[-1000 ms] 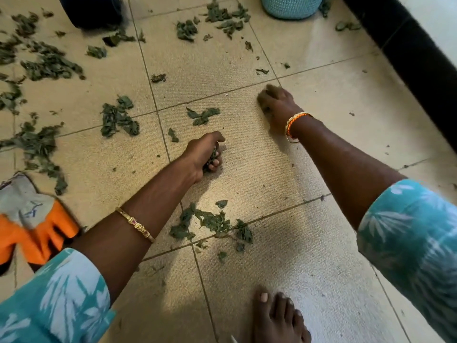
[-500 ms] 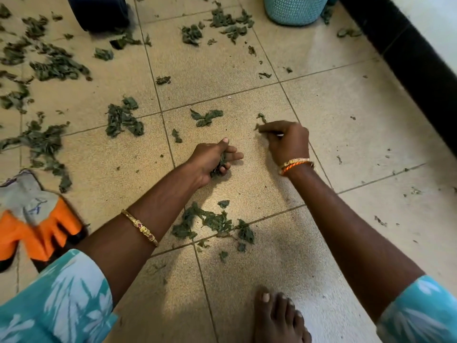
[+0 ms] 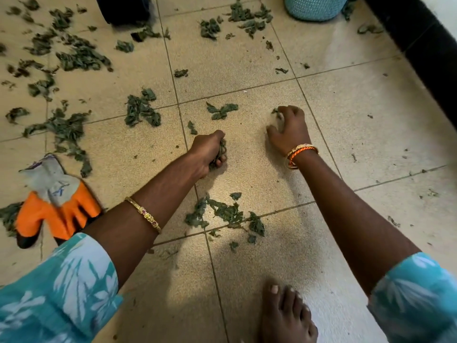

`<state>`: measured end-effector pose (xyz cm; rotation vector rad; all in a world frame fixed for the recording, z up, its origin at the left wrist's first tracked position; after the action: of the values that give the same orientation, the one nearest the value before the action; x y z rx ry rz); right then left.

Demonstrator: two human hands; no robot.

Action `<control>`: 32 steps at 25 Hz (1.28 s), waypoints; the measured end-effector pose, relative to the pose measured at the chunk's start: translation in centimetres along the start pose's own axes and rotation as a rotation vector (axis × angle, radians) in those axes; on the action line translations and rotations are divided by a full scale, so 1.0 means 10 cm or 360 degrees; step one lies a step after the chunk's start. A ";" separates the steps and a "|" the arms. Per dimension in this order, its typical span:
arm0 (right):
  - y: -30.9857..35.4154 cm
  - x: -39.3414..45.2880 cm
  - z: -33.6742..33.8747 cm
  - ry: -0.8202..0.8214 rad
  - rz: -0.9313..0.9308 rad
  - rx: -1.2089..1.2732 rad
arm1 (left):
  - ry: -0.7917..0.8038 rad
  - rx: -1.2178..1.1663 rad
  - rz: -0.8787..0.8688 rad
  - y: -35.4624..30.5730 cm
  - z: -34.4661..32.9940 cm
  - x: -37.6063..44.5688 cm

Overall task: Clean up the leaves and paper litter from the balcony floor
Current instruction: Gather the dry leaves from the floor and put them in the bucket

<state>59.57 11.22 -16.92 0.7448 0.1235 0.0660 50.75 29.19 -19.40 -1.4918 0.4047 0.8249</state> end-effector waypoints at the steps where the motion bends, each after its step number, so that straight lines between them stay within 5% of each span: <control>1: -0.07 0.07 -0.10 0.0064 -0.0059 -0.0055 | -0.0013 -0.0011 0.0004 0.00 0.06 -0.01; 5: 0.10 0.23 -0.46 0.0117 0.0007 -0.0206 | -0.0103 0.0014 -0.0015 -0.02 0.32 -0.03; 11: 0.83 0.31 -1.15 0.0275 0.0506 -0.0343 | -0.0217 -0.0116 0.0014 0.06 0.61 -0.03; 17: 1.08 0.04 -1.20 -0.0048 0.0992 -0.0521 | -0.0145 -0.0189 0.0028 0.10 0.85 -0.01; 22: 1.03 -0.06 -0.88 0.0113 0.0425 -0.0049 | -0.0059 -0.0203 0.0035 0.21 0.84 -0.05; 26: 1.23 -0.80 -0.83 0.0333 0.0475 0.0150 | 0.0056 -0.0061 -0.0081 0.20 0.72 -0.12; 32: 1.37 -1.02 -0.83 0.0234 0.0521 0.0182 | 0.0009 -0.0216 0.0011 0.28 0.65 -0.12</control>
<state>48.09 25.77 -12.76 0.8692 0.1456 0.4287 46.41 34.87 -20.02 -1.6194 0.3645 0.8678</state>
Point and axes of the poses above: each hand's wrist, its own x-axis towards the middle knuckle, its own z-axis out of the back of the hand, y = z × x, the point moved 8 cm from there along x, towards the middle knuckle, and after that the axes turned 1 degree about x, right-handed, at the moved point
